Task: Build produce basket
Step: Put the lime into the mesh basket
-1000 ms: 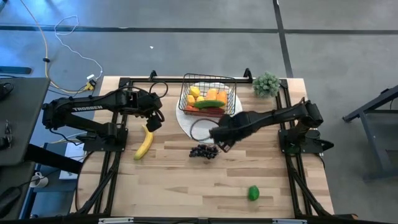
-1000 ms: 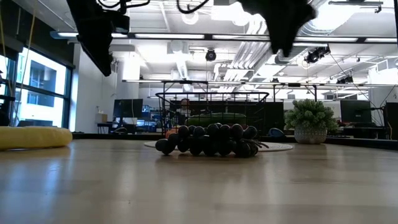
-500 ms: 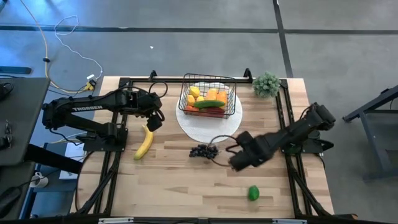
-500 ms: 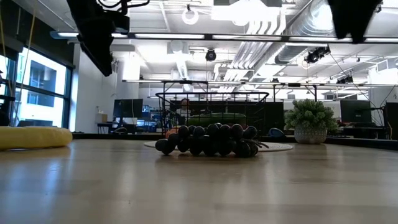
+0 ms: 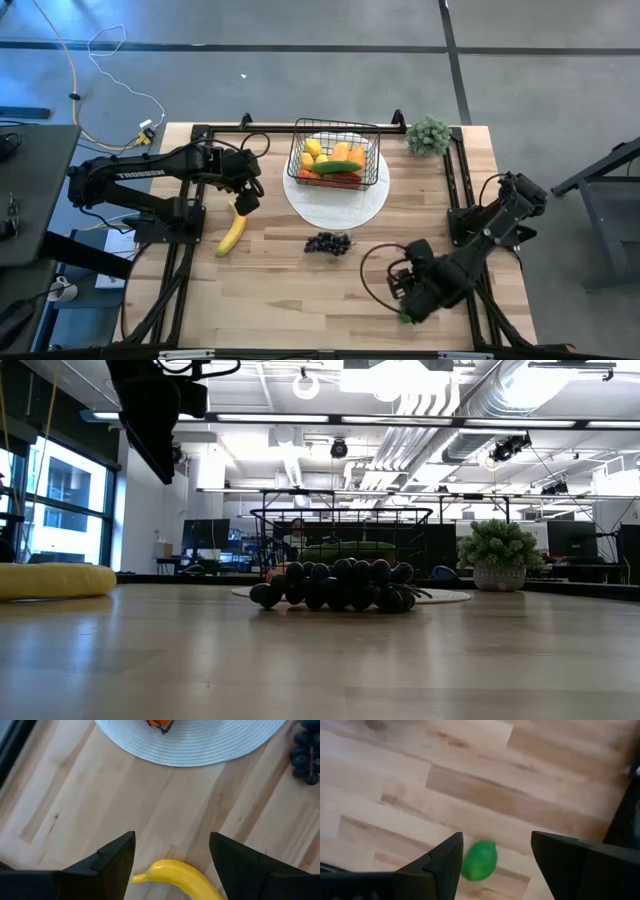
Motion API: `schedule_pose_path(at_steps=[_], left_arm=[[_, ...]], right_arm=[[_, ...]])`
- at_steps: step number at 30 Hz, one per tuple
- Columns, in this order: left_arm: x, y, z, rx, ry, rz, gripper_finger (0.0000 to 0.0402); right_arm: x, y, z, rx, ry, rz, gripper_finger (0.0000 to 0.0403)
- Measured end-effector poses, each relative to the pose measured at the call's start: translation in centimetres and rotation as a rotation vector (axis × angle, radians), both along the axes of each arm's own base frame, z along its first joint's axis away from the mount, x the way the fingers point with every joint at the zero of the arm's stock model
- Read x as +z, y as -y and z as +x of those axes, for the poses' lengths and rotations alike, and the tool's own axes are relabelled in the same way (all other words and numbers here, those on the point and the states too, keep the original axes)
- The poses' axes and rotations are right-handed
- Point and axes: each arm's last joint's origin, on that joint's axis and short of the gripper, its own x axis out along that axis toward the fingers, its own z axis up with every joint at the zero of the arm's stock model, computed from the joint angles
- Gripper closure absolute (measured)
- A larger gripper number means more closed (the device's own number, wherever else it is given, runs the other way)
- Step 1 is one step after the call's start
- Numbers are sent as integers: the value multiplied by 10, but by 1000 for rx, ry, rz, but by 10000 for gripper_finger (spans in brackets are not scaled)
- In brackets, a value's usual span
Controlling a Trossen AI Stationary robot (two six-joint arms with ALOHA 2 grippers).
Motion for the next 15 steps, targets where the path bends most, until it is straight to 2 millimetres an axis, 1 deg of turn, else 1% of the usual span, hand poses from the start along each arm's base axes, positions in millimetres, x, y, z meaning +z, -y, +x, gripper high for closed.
schedule_pose_path(at_steps=[4, 10, 15], left_arm=[[0, 0, -1, -4, -9, -7, 156], [-1, 1, -2, 1, -22, -27, 156], [-1, 2, -2, 14, -17, -36, 156]], right_arm=[[-13, -15, -9, -33, 33, 37, 184], [-33, -36, -21, -117, 58, 146, 173], [-52, -44, -26, -139, 85, 201, 173]])
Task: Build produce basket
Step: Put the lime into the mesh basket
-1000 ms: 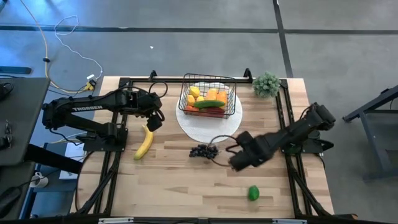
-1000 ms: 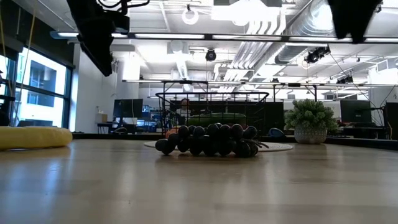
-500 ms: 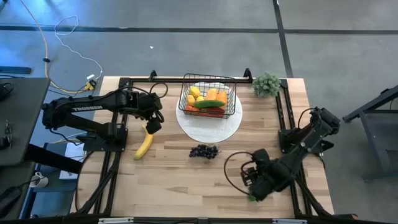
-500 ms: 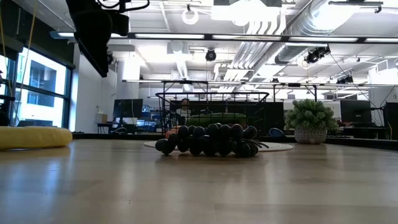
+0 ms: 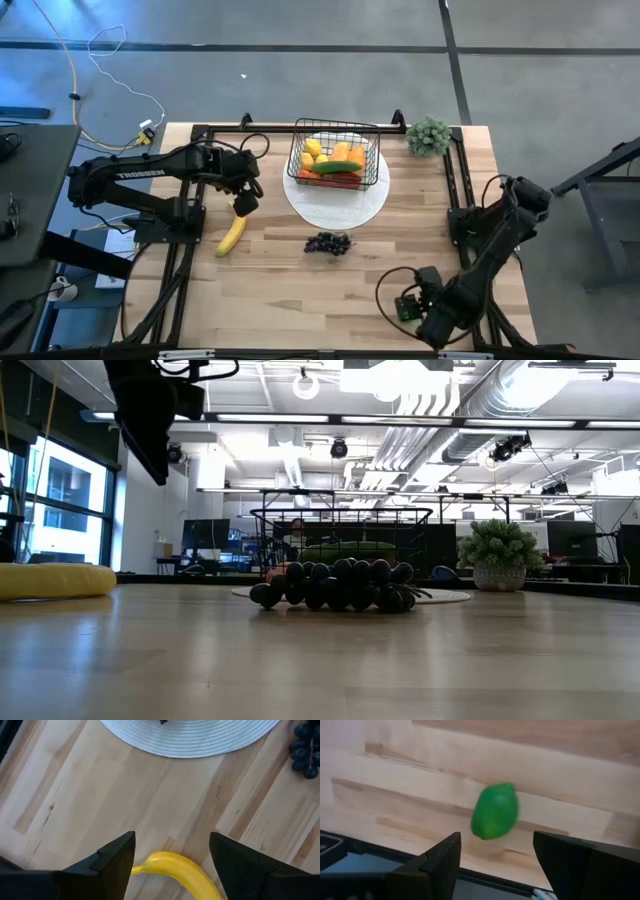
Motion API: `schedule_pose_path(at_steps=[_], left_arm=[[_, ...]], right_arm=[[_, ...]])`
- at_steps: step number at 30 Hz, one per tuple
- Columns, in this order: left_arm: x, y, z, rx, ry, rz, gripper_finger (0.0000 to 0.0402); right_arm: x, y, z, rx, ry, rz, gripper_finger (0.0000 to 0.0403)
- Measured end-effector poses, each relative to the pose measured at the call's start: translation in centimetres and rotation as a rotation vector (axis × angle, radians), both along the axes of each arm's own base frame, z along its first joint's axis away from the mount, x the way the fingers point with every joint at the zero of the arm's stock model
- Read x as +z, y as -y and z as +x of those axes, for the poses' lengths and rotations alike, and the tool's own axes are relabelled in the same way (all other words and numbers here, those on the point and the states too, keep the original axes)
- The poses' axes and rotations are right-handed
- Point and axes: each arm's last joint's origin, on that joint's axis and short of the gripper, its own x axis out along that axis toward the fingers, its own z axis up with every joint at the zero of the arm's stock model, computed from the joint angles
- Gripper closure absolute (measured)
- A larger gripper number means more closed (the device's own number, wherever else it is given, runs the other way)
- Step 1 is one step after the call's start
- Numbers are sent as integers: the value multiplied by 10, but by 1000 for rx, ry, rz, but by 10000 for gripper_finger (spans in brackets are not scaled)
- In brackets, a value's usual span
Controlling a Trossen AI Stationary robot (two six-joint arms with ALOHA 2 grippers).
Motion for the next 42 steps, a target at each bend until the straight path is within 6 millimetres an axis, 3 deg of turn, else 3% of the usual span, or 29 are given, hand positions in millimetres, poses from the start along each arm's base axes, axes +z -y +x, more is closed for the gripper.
schedule_pose_path(at_steps=[10, 30, 33, 42], left_arm=[[0, 0, 0, 23, 6, -8, 156], [0, 0, 0, 24, 7, -6, 156], [0, 0, 0, 24, 7, -5, 156], [0, -1, 1, 27, 17, 5, 156]], right_arm=[[-41, 0, 1, 0, 44, 97, 172], [-80, 13, -2, -10, 45, 143, 174], [-80, 14, -1, -13, 41, 143, 188], [-79, 19, 6, -24, 80, 131, 286]])
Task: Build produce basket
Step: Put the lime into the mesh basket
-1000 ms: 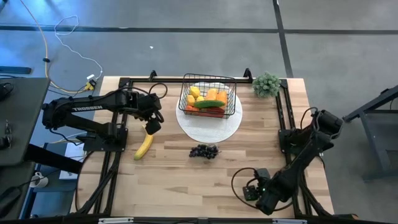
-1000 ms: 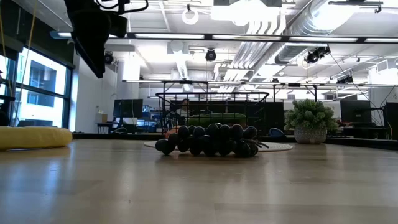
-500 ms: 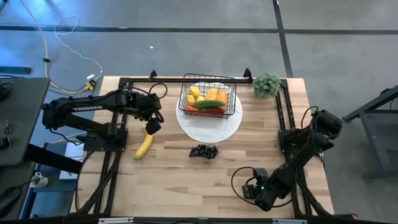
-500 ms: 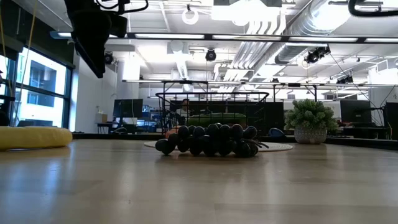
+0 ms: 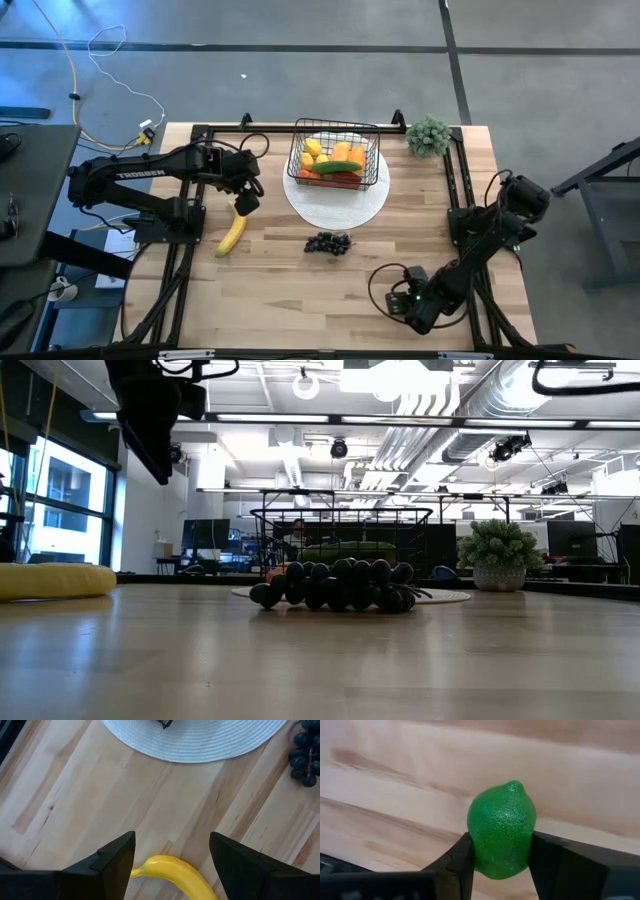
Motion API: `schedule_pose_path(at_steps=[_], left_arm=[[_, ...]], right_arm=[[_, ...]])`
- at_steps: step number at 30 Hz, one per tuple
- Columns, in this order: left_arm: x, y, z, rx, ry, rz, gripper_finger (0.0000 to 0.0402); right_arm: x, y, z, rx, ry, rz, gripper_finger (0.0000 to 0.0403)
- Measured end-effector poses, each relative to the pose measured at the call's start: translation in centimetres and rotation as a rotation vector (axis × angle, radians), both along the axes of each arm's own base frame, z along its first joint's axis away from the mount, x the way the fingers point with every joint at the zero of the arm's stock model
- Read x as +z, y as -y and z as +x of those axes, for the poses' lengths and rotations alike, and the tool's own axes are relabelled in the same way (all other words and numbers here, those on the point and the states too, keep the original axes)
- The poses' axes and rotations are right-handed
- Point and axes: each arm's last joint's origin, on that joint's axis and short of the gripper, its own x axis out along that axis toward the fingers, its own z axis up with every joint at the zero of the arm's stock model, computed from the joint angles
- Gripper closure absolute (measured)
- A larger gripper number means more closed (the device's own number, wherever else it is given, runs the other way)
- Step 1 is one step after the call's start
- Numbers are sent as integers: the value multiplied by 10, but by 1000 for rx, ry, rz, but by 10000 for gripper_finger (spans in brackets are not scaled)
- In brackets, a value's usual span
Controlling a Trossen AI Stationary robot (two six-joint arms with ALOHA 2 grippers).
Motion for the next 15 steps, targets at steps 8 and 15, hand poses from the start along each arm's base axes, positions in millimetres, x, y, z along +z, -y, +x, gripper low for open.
schedule_pose_path(at_steps=[8, 15], left_arm=[[1, -1, 4, 0, 42, 14, 156], [4, -4, 10, 2, 99, 64, 156]], right_arm=[[25, 27, 19, -57, 192, -70, 286], [62, 80, 39, -100, 356, -185, 290]])
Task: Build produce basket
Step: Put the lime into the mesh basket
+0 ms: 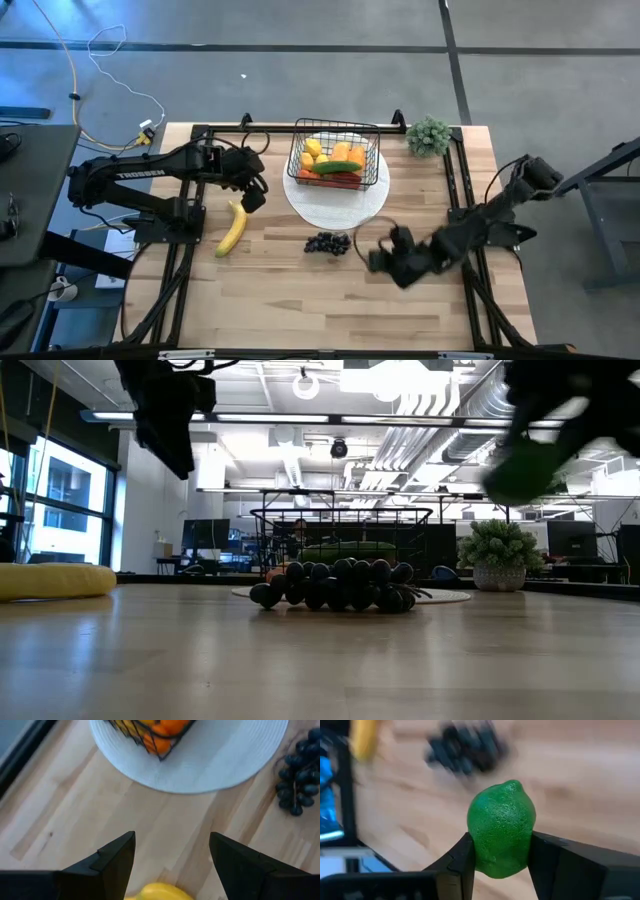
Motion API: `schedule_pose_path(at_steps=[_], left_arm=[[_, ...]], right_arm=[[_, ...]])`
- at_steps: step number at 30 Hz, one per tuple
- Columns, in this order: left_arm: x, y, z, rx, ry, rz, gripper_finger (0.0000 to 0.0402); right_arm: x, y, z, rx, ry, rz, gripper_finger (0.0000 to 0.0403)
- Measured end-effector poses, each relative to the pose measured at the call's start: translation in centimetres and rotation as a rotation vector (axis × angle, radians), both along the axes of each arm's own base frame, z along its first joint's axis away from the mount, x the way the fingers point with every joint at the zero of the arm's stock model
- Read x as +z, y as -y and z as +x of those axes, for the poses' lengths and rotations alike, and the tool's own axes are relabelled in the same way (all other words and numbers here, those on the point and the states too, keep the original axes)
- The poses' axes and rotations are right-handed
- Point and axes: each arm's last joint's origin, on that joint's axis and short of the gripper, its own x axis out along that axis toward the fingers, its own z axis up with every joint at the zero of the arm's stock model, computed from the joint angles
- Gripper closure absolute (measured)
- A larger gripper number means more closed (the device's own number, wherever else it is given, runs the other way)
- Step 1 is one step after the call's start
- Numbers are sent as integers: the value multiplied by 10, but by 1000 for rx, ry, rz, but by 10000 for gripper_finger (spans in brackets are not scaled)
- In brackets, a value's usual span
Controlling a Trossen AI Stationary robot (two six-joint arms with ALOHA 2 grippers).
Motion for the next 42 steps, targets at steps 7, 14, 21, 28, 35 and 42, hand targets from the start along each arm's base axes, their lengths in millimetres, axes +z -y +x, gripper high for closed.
schedule_pose_path(at_steps=[7, 14, 21, 28, 35, 42], left_arm=[[4, -4, 6, 12, 64, 65, 156], [7, -5, 10, 16, 111, 85, 156], [7, -5, 10, 26, 115, 79, 156], [5, -4, 8, 126, 127, 16, 156], [3, -3, 5, 328, 174, -80, 156], [-5, 0, -2, 515, 146, -169, 156]], right_arm=[[29, 63, 19, -12, 119, -133, 291], [52, 124, 39, 14, 274, -320, 292], [70, 182, 49, 57, 420, -493, 293], [82, 230, 44, 91, 468, -713, 295], [88, 269, 33, 139, 454, -900, 296], [71, 295, 37, 243, 427, -901, 296]])
